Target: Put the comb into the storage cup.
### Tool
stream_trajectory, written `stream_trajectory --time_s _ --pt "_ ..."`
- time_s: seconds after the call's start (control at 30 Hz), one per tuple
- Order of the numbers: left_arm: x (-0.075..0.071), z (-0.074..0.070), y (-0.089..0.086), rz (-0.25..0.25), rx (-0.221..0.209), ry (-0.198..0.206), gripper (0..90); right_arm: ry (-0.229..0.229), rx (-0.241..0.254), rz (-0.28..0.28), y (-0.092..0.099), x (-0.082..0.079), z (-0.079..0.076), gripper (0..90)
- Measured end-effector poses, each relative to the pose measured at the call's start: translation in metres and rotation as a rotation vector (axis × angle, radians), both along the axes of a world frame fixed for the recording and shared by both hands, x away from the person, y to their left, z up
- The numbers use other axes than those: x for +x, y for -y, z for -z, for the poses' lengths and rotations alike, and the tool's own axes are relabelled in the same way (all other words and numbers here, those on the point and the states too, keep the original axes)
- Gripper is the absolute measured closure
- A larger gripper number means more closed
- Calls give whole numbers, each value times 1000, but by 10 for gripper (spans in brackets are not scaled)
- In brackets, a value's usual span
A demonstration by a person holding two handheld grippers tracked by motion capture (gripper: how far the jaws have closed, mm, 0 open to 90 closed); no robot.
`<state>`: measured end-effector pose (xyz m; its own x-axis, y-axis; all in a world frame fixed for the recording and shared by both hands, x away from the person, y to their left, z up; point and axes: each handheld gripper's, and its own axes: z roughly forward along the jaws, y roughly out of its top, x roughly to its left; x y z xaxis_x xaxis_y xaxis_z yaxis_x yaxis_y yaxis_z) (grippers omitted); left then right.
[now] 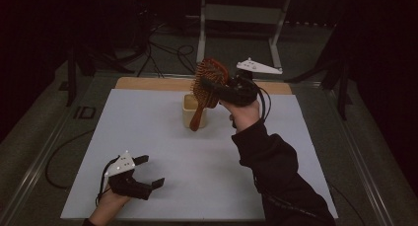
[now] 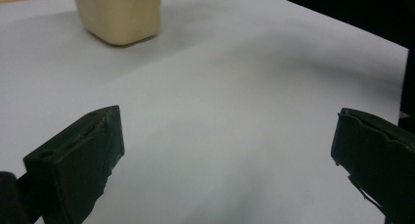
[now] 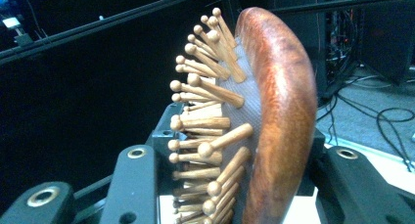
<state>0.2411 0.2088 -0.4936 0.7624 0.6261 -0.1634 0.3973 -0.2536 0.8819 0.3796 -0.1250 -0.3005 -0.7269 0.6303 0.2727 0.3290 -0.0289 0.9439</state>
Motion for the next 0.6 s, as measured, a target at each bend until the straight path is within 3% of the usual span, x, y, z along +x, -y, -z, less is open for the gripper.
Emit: stream_trajectory --time_s 0.6 --pt "-11 8 -10 -17 -24 31 0 27 -30 49 -9 31 -19 522"
